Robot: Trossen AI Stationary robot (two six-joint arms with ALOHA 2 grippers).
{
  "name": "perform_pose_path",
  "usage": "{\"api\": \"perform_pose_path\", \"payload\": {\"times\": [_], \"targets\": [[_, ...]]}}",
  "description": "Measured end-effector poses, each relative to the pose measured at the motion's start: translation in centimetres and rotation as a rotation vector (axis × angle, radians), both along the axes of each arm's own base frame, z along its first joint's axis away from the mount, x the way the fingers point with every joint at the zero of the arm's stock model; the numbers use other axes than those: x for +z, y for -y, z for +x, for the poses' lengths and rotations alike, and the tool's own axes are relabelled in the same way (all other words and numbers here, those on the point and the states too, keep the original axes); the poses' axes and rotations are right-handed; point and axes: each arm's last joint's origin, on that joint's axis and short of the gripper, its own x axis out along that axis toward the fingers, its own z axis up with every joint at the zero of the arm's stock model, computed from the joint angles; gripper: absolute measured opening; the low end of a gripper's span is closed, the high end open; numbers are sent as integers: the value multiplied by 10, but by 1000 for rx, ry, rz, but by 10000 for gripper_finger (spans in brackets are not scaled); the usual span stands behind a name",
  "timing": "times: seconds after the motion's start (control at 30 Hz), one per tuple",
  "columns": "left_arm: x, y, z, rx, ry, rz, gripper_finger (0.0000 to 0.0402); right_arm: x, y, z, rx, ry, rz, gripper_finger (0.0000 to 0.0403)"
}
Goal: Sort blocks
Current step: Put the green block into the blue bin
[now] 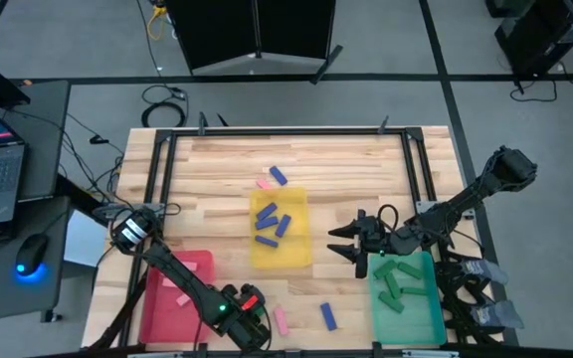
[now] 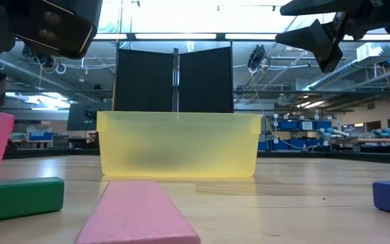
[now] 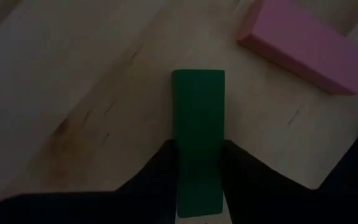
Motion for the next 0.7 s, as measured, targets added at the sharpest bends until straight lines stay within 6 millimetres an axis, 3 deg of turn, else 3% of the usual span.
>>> {"api": "perform_pose_path", "payload": {"times": [0.2,0.27,0.4,0.5,0.6,0.7], "targets": [[0,1,2,-39,24,3,95,0,-1,0,3,1,1,212],[-1,1,2,-39,29,1,122,0,-1,0,3,2,1,210],[0,2,3,-41,38,-10,225,0,-1,0,3,3,2,208],[0,3,4,-41,45,-17,278,0,-1,0,3,3,1,209],[0,3,4,-41,45,-15,293,0,-1,0,3,3,-1,208],[-7,3,4,-45,25,2,280,0,-1,0,3,4,-2,206]]}}
